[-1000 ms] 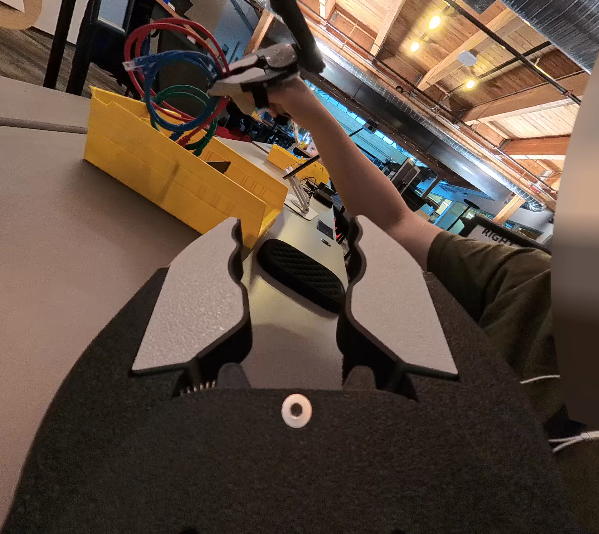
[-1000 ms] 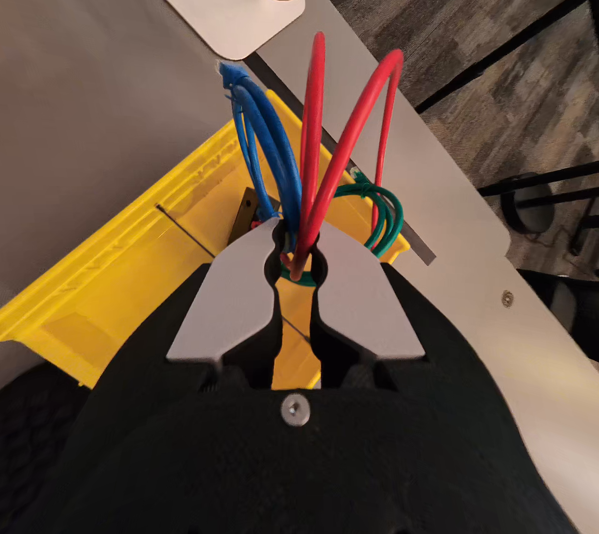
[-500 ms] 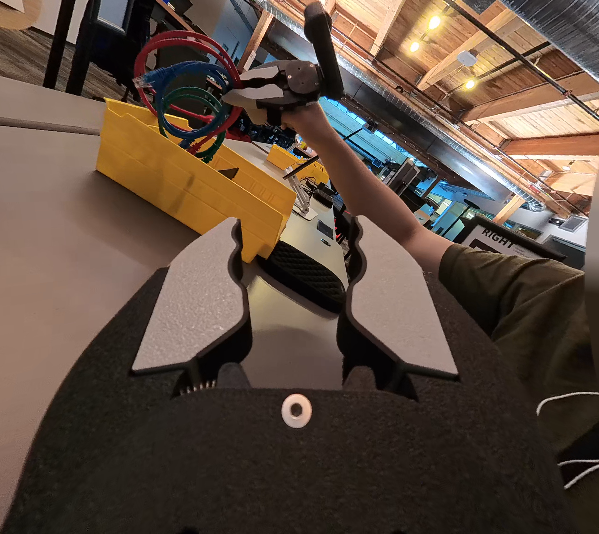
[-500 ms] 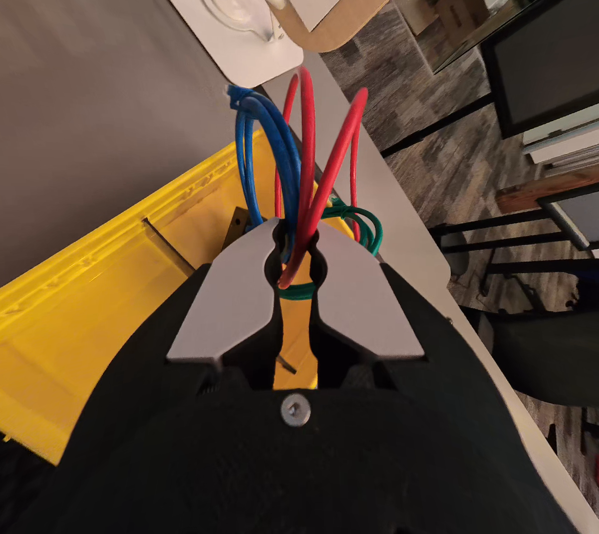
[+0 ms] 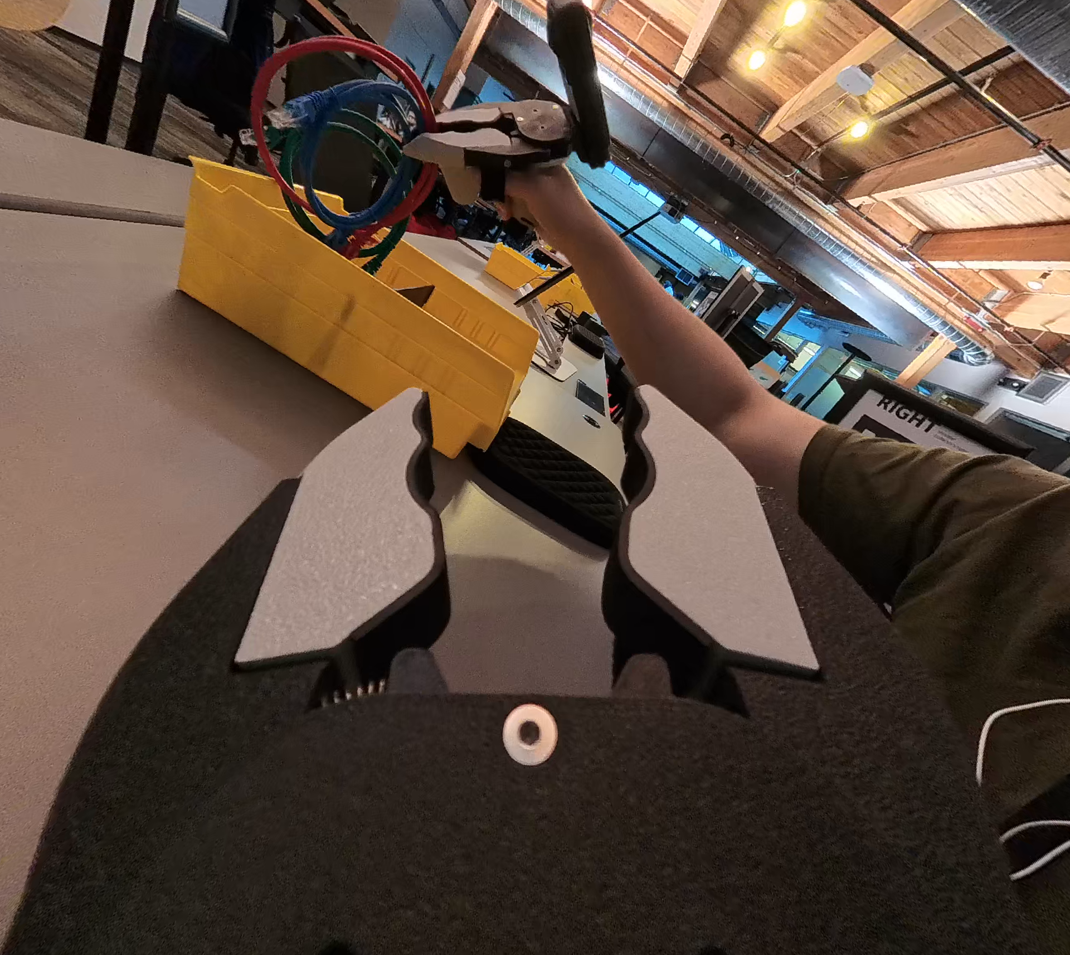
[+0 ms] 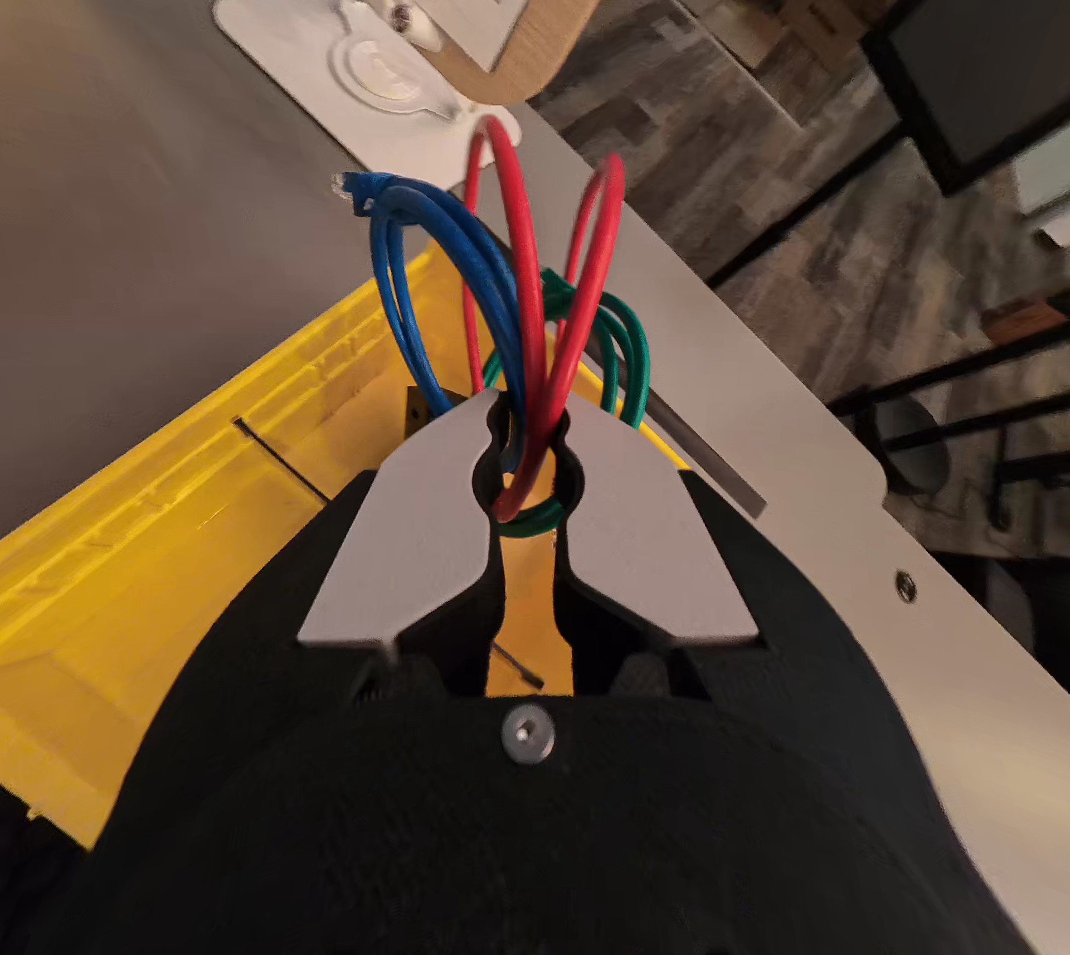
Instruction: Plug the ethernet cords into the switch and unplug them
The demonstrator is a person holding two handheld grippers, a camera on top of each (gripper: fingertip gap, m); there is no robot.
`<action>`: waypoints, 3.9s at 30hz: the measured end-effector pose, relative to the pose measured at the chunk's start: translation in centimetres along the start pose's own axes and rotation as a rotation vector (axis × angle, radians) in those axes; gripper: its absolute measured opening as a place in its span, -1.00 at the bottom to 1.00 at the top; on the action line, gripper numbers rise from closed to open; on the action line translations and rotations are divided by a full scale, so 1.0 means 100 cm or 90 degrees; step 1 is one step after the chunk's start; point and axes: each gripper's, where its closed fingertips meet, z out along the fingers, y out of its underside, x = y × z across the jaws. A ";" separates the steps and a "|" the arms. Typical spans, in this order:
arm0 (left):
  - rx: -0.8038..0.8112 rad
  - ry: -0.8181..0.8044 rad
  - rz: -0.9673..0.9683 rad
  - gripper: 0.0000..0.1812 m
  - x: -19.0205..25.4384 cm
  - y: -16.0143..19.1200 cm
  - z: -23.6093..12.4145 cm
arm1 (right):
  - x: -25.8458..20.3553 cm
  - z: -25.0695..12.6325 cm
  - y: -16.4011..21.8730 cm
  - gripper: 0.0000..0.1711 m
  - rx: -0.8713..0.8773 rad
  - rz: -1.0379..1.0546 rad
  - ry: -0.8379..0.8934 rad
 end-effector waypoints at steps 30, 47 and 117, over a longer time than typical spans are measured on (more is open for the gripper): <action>-0.046 -0.009 -0.008 -0.29 -0.007 0.016 0.006 | 0.076 0.062 0.082 -0.52 -0.270 0.067 0.040; -0.022 0.002 0.001 -0.30 0.001 0.007 0.003 | 0.022 -0.013 0.112 -0.62 -0.186 0.421 -0.072; -0.013 -0.919 0.188 -0.29 -0.118 -0.122 -0.367 | 0.082 -0.061 0.067 -0.75 0.103 0.570 0.026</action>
